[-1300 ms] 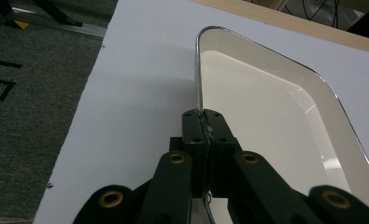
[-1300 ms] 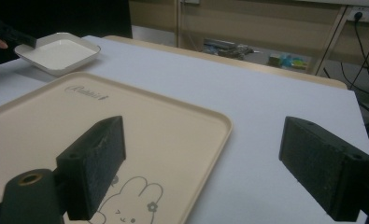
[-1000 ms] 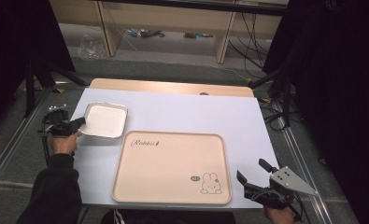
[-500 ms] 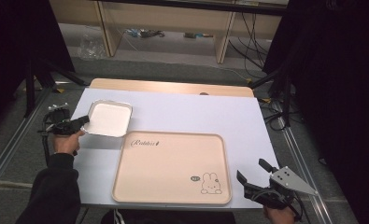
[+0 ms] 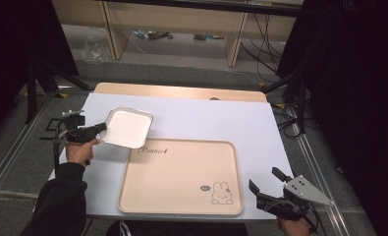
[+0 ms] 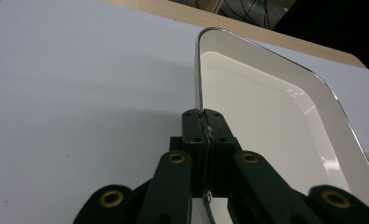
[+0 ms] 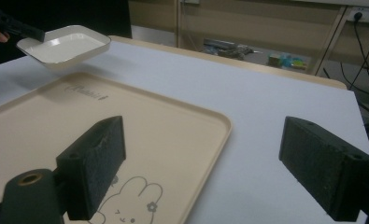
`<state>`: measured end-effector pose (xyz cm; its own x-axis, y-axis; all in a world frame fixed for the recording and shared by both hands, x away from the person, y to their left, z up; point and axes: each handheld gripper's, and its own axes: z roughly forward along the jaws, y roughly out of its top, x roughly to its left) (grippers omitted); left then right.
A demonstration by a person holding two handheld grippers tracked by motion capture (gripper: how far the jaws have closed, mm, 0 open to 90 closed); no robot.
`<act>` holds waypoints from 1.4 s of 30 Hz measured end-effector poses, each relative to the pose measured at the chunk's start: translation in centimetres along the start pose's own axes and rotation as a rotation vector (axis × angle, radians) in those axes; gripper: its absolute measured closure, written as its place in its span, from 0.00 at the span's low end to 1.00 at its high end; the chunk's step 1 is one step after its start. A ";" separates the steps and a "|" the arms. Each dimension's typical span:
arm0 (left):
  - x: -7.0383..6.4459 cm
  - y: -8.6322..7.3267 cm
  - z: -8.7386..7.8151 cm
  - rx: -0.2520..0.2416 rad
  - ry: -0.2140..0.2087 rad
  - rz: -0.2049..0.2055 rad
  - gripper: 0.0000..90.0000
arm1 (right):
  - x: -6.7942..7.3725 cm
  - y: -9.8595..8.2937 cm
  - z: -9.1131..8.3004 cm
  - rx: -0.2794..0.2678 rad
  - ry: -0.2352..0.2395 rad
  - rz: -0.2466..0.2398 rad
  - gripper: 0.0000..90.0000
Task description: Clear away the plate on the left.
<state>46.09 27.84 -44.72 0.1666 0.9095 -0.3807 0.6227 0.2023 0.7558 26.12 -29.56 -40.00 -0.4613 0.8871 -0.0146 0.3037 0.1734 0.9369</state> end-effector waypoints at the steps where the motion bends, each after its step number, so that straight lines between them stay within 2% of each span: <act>1: -0.1 -0.1 0.0 0.006 -0.002 0.003 0.98 | 0.0 0.0 0.0 0.004 -0.001 0.001 0.17; 7: -0.9 -0.5 0.3 0.036 -0.033 0.010 0.98 | 0.0 0.0 0.0 0.004 -0.002 0.000 0.17; 17: -3.1 -1.5 0.3 0.050 -0.108 0.028 0.98 | 0.1 0.0 -0.1 0.008 -0.001 0.007 0.17; 27: -5.8 -2.5 -0.2 0.072 -0.178 0.087 0.98 | 0.0 0.0 -0.1 0.005 -0.002 -0.001 0.17; 30: -6.5 -3.0 -0.3 0.100 -0.211 0.104 0.98 | 0.1 0.0 -0.1 0.006 0.001 0.007 0.17; 37: -8.1 -4.3 -0.4 0.143 -0.256 0.132 0.98 | 0.1 0.0 0.0 0.007 -0.004 -0.002 0.17; 40: -8.8 -4.7 -0.5 0.150 -0.253 0.152 0.98 | 0.1 0.0 -0.1 0.014 -0.004 0.000 0.17; 42: -9.0 -5.0 -0.6 0.153 -0.260 0.147 0.98 | 0.1 0.0 -0.1 0.013 -0.006 -0.001 0.17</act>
<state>41.04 18.88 -44.79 0.4400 0.7980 -0.4119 0.6820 0.0014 0.7313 26.05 -29.53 -39.96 -0.4572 0.8892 -0.0178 0.3140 0.1801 0.9322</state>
